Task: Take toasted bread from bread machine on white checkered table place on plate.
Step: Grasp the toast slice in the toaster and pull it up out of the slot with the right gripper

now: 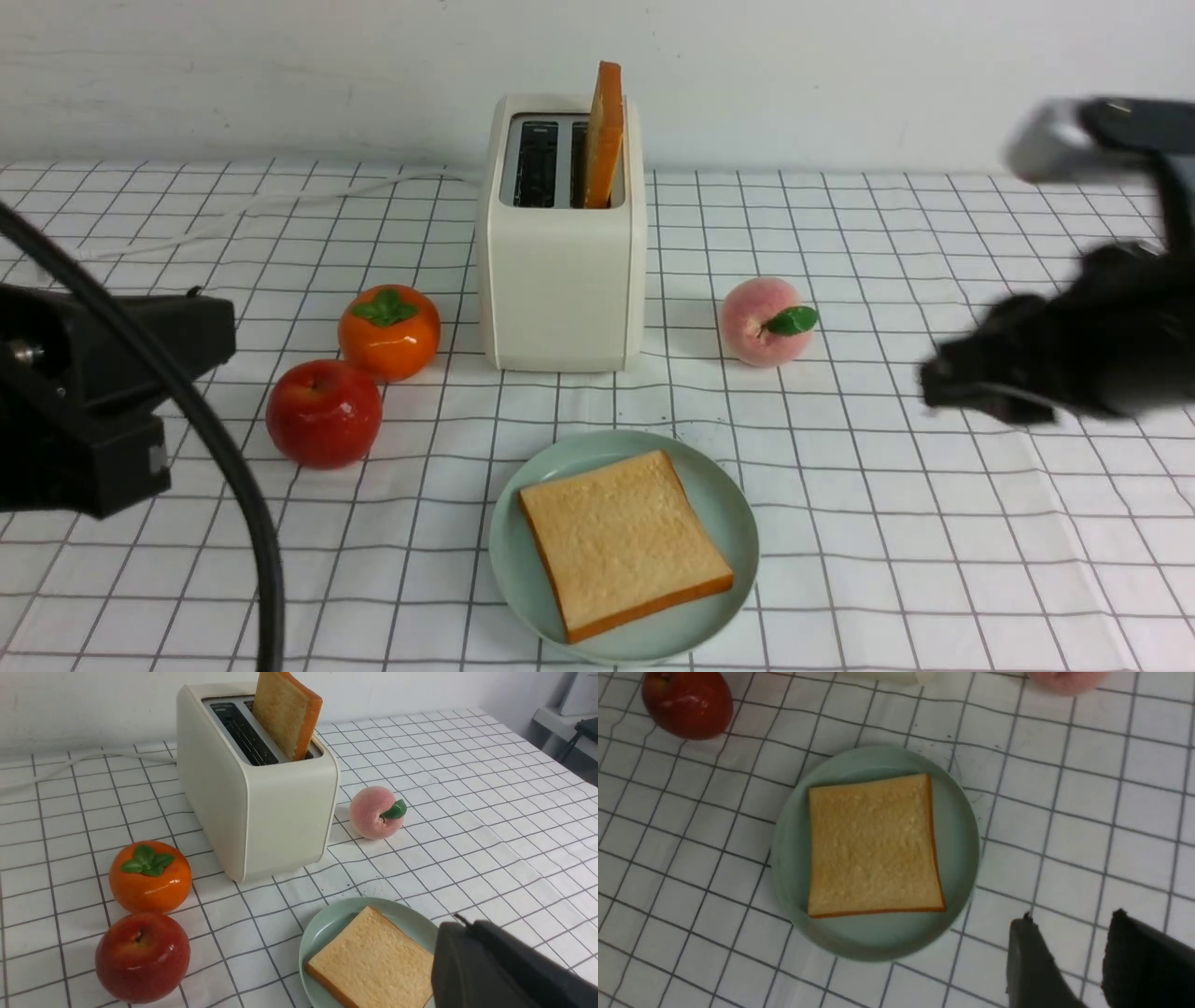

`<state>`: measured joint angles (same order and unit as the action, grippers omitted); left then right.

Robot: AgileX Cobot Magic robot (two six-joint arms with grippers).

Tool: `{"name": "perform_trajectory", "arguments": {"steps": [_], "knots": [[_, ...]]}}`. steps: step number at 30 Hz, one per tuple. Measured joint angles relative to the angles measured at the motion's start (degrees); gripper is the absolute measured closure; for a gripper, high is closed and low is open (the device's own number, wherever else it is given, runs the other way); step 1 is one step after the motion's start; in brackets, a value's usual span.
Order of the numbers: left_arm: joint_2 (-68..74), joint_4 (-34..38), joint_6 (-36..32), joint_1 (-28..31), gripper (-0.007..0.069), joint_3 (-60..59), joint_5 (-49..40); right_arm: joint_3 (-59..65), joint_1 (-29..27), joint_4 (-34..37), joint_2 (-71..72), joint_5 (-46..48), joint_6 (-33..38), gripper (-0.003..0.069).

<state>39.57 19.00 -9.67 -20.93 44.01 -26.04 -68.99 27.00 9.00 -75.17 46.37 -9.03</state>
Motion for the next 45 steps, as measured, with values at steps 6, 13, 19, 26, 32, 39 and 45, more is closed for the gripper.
{"name": "perform_trajectory", "arguments": {"steps": [6, 13, 19, 26, 32, 39, 45], "knots": [[-0.9, -0.8, 0.0, 0.0, 0.0638, 0.0, -0.7, -27.7, 2.7, -0.2, -20.9, 7.4, 0.9, 0.0419], [-0.9, -1.2, 0.0, 0.0, 0.0638, 0.0, -1.8, -52.1, 2.7, -0.7, -36.7, 12.2, 0.8, 0.0419], [-0.9, -1.2, 0.0, 0.0, 0.0638, 0.0, -1.9, -66.5, 2.7, -1.6, -47.1, 11.6, -6.7, 0.0377], [-0.9, -1.3, 0.0, 0.0, 0.0638, 0.0, -1.9, -72.3, 2.7, -9.0, -54.8, 3.3, -11.6, 0.0258], [-0.9, -1.3, 0.2, 0.0, 0.0638, 0.0, -2.1, -72.4, 2.7, -11.4, -57.9, -1.8, -12.3, 0.0254], [-0.9, -1.3, 0.2, 0.0, 0.0638, 0.0, -2.1, -72.4, 2.7, -14.7, -59.3, -2.3, -12.5, 0.0372], [-0.9, -1.3, 0.2, 0.0, 0.0638, 0.0, -2.1, -72.4, 2.7, -16.0, -59.3, -3.3, -12.5, 0.0547]]}}
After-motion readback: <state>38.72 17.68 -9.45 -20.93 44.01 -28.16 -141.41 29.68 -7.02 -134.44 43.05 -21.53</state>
